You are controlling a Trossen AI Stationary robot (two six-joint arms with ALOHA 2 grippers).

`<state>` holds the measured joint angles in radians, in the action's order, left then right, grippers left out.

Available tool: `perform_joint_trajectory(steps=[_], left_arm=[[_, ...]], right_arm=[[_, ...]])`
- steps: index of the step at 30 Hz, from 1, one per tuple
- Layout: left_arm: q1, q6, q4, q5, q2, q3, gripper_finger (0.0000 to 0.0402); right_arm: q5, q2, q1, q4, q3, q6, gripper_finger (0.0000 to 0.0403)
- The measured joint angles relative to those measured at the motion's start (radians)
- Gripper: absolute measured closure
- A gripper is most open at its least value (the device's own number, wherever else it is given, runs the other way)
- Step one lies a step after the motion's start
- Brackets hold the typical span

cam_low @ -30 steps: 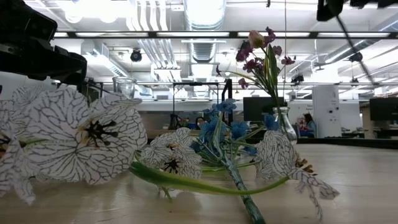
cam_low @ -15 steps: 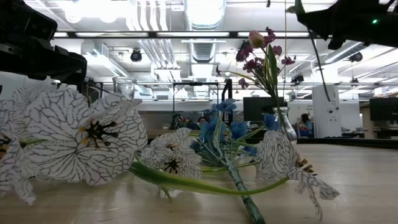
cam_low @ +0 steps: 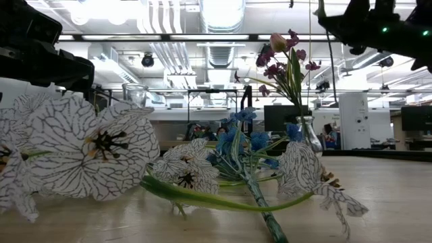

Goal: Pick and place flowers into a vace then onto a shelf
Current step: Put the red flower into the right transparent vase

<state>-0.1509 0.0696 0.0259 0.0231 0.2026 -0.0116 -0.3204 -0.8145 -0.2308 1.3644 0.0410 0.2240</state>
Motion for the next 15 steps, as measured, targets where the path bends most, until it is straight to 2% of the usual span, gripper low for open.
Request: perform_joint_trajectory(steps=[7,11,15], left_arm=[[0.0,0.0,0.0,0.0,0.0,0.0,0.0402],[0.0,0.0,0.0,0.0,0.0,0.0,0.0402],[0.0,0.0,0.0,0.0,0.0,0.0,0.0402]], right_arm=[[0.021,-0.095,-0.128,0.038,0.0,-0.078,0.0385],[0.124,-0.16,-0.179,0.141,0.009,-0.123,0.0385],[0.186,-0.237,-0.215,0.153,0.071,-0.161,0.0385]])
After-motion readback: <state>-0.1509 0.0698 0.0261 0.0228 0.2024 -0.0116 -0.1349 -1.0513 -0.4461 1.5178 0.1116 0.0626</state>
